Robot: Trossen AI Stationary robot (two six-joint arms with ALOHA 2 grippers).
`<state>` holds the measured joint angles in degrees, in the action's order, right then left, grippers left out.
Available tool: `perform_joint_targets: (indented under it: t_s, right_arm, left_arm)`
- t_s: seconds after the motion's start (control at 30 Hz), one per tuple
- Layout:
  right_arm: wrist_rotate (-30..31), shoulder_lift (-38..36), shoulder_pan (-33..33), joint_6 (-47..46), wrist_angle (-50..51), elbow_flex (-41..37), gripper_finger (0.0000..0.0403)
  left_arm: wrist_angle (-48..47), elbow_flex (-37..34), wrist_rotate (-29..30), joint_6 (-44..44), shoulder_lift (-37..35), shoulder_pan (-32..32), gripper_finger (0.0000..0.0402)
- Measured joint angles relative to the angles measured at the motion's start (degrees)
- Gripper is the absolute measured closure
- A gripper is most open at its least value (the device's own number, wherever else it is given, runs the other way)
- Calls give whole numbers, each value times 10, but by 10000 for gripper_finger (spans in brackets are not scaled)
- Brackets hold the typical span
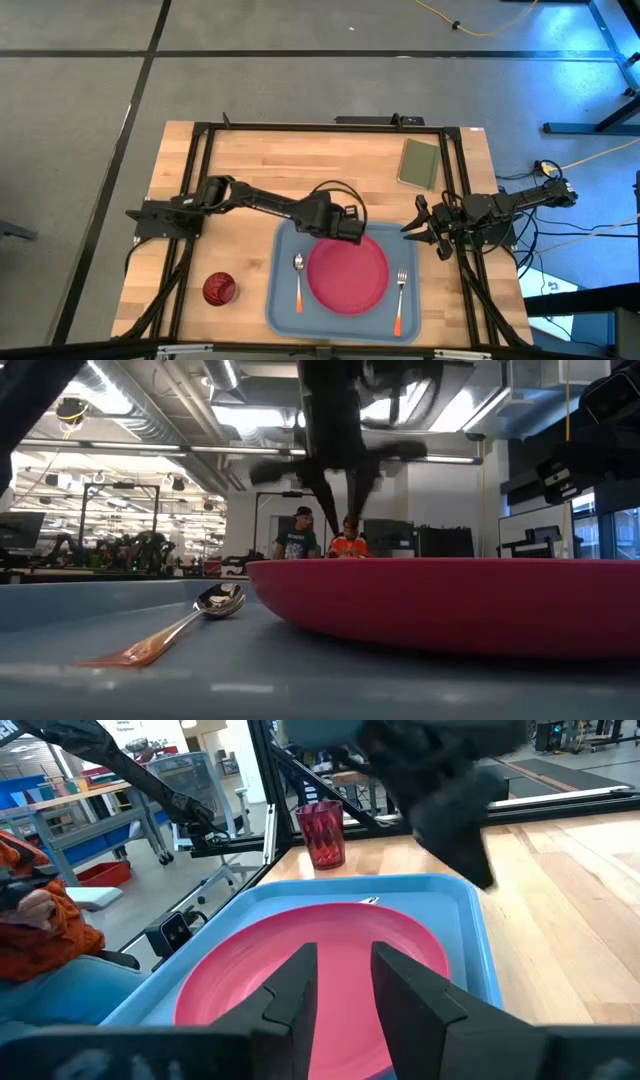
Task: Pick and place plate/cup/fork/spoon on tray
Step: Adjust the pink plate on the blue serving tray
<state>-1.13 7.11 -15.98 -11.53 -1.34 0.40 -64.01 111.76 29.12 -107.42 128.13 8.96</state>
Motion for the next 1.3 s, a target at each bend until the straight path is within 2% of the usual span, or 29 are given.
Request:
perform_joint_targets:
  t_s: [0.23, 0.4, 0.6, 1.03, 1.3]
  right_arm:
    - [0, 1, 0, 0, 0, 0, 301]
    - [0, 2, 0, 0, 0, 0, 301]
    - [0, 2, 0, 0, 0, 0, 301]
    - [0, 2, 0, 0, 0, 0, 301]
    - [0, 2, 0, 0, 0, 0, 301]
  left_arm:
    - [32, -2, -49, -13, 32, -3, 328]
    - [60, -2, -53, -14, 40, 5, 328]
    - [90, -1, -32, -15, 39, 26, 328]
    - [111, -1, -29, -32, 39, 56, 328]
    - [105, -1, 22, -30, 39, 47, 328]
